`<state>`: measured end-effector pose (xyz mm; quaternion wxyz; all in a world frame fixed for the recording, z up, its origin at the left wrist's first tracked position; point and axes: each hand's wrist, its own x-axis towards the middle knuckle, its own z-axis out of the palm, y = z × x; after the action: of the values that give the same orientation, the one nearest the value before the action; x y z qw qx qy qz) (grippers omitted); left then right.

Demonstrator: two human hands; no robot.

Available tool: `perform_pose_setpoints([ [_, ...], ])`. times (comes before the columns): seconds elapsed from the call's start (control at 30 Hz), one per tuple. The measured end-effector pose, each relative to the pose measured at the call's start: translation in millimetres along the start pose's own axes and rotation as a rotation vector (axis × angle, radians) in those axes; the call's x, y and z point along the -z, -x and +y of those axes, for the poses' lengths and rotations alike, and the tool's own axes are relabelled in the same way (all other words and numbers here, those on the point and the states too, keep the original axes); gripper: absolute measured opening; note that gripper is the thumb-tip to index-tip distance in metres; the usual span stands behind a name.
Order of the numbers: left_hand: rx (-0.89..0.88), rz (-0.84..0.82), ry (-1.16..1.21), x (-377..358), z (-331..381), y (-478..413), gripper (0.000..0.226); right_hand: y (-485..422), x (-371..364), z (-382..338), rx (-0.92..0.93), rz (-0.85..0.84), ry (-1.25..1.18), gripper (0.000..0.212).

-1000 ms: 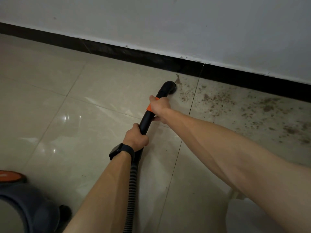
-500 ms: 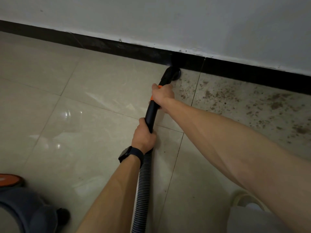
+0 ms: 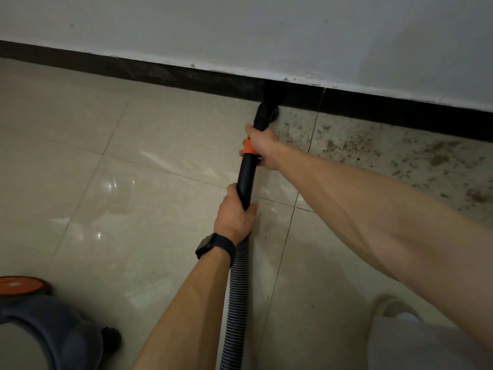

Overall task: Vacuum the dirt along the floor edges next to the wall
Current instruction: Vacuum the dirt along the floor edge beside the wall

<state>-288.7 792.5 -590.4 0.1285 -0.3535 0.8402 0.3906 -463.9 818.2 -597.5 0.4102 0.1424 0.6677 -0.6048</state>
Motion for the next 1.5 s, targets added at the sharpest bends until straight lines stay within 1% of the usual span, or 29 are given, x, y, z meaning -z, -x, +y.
perform_pose_setpoints([
  [0.07,-0.006,-0.020,-0.013,5.0,-3.2,4.8,0.058,7.1,-0.3,0.8,-0.019,-0.032,-0.027,0.023],
  [0.13,-0.007,-0.027,-0.037,11.0,-10.0,9.4,0.058,13.9,-6.0,5.2,-0.032,-0.043,-0.025,0.025],
  [0.23,-0.003,-0.022,-0.107,20.2,-27.6,18.4,0.052,21.2,-22.2,21.6,-0.027,-0.030,0.067,0.045],
  [0.33,0.012,0.002,-0.155,30.1,-47.4,24.6,0.047,31.5,-40.1,44.3,-0.021,-0.027,0.142,0.058],
  [0.43,0.013,0.015,-0.170,39.5,-58.9,23.5,0.050,41.5,-58.8,63.1,-0.008,-0.026,0.252,0.073],
  [0.5,0.018,0.021,-0.170,42.2,-61.2,19.1,0.052,43.5,-67.7,70.9,0.036,-0.020,0.345,0.077],
  [0.63,0.029,0.040,-0.139,38.8,-57.0,8.5,0.053,39.2,-69.8,62.1,0.100,-0.021,0.460,0.077],
  [0.77,0.039,0.045,0.007,34.1,-46.7,-4.6,0.054,27.4,-64.0,41.6,0.193,-0.013,0.530,0.071],
  [0.9,0.085,0.052,0.171,28.3,-39.5,-17.5,0.055,10.3,-65.9,31.0,0.233,-0.050,0.556,0.072],
  [1.13,0.115,0.071,0.311,28.6,-37.8,-40.3,0.059,-7.4,-76.7,19.4,0.284,-0.053,0.550,0.067],
  [1.23,0.119,0.069,0.330,28.6,-37.5,-43.1,0.061,-11.9,-77.1,15.6,0.283,-0.063,0.585,0.069],
  [1.43,0.110,0.023,0.304,28.1,-27.9,-41.9,0.075,-6.7,-70.1,14.9,0.260,-0.026,0.648,0.070],
  [1.5,0.098,0.011,0.276,26.3,-22.8,-38.1,0.073,-2.0,-63.7,16.2,0.253,-0.008,0.641,0.069],
])
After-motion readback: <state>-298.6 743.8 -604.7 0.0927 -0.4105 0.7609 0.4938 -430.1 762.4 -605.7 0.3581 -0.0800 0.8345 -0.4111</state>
